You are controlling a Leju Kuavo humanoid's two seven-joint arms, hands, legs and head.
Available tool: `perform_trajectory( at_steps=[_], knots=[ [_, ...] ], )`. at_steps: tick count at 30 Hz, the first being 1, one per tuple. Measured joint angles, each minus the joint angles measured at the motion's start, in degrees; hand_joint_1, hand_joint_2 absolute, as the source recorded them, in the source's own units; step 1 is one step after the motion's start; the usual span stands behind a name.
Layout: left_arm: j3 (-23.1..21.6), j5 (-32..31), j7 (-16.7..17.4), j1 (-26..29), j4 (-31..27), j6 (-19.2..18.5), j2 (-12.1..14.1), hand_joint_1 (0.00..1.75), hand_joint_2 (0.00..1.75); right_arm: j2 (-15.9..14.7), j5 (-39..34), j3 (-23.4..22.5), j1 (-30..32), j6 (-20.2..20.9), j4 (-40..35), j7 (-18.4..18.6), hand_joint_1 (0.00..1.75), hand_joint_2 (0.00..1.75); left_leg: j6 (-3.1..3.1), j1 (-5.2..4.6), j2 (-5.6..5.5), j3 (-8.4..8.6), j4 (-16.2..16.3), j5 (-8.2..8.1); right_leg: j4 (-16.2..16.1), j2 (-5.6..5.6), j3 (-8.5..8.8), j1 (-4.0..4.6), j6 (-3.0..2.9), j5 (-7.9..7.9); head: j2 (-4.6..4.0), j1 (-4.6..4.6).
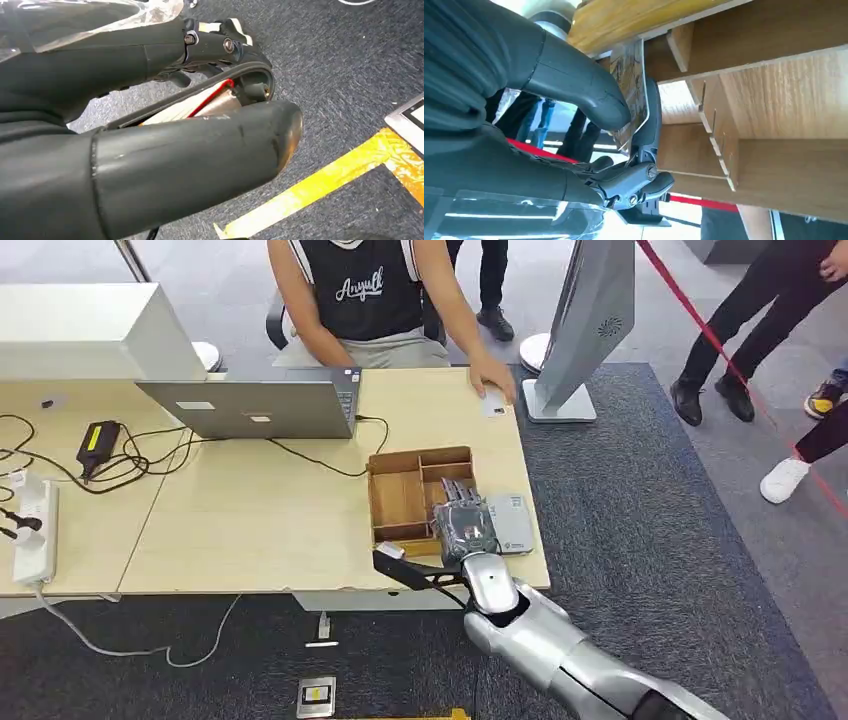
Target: Pass the card to the sensor for recognition and then transmit it.
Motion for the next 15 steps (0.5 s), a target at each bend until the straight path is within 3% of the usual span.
perform_trajectory(
  at_steps=[15],
  knots=[
    [0.0, 0.24, 0.48, 0.02, 0.0, 0.02, 0.0, 0.0, 0.0, 0.07, -0.13, 0.5, 0.03, 0.18, -0.31, 0.33, 1.75, 1.75, 0.0, 0.0, 0.0, 0.01, 0.0, 0.0, 0.0, 0.0, 0.0, 0.0, 0.0, 0.0, -0.02, 0.0]
  ],
)
